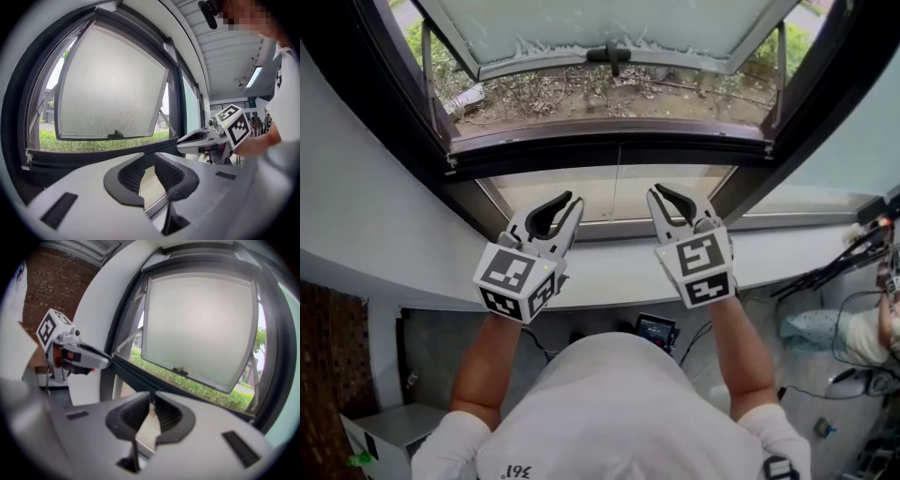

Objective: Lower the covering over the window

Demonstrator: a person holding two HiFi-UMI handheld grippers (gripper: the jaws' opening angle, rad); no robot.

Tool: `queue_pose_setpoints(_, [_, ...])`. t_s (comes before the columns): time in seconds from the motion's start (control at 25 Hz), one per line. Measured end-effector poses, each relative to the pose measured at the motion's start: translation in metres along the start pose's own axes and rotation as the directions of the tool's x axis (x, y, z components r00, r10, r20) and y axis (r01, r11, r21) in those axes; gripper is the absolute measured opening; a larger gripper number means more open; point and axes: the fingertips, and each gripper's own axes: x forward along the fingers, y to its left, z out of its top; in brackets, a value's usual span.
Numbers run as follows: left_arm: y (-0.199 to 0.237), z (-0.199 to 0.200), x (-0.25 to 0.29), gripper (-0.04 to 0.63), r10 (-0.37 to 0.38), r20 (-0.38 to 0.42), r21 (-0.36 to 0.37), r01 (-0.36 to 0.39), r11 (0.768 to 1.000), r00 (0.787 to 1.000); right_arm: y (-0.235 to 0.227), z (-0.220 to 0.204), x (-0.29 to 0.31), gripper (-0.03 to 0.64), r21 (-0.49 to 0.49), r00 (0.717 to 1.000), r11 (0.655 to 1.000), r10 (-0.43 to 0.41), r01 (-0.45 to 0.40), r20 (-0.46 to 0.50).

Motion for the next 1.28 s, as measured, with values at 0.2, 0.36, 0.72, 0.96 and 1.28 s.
queue_pose_setpoints(0.2, [-0.008, -0.021, -0.009, 0.075, -0.02, -0.024, -0.055, 0.019, 0.998, 1.0, 0.018, -0.013, -0.006, 0.048, 0.039, 1.0, 0.999, 0.002, -0.001, -0.012])
queue_pose_setpoints(0.36, [-0.017, -0.035, -0.017, 0.072, -0.046, -0.032, -0.108, 0.042, 0.993, 0.998, 0.027, -0.019, -0.009, 0.044, 0.072, 1.0, 0.997, -0.011, 0.011, -0.006])
queue_pose_setpoints(0.72, [-0.028, -0.058, -0.037, 0.069, -0.085, -0.054, -0.157, 0.075, 0.985, 0.995, 0.051, -0.032, -0.009, 0.037, 0.125, 1.0, 0.992, -0.015, 0.016, -0.013])
queue_pose_setpoints(0.96, [-0.029, -0.069, -0.054, 0.067, -0.1, -0.068, -0.177, 0.087, 0.98, 0.993, 0.063, -0.039, -0.008, 0.034, 0.141, 0.999, 0.99, -0.007, 0.012, -0.036])
queue_pose_setpoints(1.28, [-0.027, -0.091, -0.08, 0.061, -0.113, -0.106, -0.216, 0.089, 0.972, 0.988, 0.08, -0.048, -0.012, 0.032, 0.195, 0.999, 0.981, -0.006, 0.015, -0.046])
